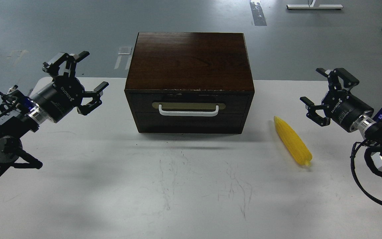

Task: Put corn in drawer with both arms
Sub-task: 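Move the left gripper up and over toward the drawer handle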

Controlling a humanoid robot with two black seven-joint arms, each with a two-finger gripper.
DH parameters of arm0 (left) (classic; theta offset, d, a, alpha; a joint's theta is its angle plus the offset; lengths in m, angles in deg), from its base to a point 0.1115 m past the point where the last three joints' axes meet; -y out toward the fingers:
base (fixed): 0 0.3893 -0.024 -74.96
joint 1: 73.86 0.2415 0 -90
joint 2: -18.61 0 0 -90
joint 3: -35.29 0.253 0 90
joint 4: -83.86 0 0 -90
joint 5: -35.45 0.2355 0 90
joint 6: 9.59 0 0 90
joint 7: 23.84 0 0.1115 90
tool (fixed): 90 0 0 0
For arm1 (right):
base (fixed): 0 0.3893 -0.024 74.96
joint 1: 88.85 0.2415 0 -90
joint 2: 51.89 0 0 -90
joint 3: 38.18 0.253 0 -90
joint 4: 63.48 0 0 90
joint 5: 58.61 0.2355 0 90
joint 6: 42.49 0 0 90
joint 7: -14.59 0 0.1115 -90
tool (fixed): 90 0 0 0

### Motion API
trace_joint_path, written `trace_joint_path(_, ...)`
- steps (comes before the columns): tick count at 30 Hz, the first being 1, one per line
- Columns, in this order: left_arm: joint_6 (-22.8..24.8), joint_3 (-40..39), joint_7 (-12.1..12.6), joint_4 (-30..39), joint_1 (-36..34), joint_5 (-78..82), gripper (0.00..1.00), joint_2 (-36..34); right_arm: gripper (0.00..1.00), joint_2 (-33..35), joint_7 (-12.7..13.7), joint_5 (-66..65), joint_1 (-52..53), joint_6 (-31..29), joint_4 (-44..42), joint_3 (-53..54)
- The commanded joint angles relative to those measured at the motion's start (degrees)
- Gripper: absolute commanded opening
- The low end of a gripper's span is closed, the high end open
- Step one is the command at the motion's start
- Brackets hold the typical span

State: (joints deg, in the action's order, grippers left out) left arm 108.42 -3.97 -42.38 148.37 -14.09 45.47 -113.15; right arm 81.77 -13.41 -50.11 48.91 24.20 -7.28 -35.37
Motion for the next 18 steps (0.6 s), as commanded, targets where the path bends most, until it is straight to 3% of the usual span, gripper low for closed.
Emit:
trace_joint_path(1,0.0,-0.6,0.1,0.0,0.3,0.1,0.98,-0.3,1.00,-0.2,0.0,0.0,0.0,0.0,0.1,0.0)
trace_joint_path(13,0.0,-3.1,0.1,-0.1,-0.7,0.4,0.98,-1.6,1.00,-0.2,0.0,-0.1,0.1,0.0,0.1,0.0)
trace_joint_path(18,0.0,-3.3,0.8,0.0,-9.8,2.9,0.98,-4.2,1.00,0.3,0.0,-0.1,0.2,0.0,0.1,0.1)
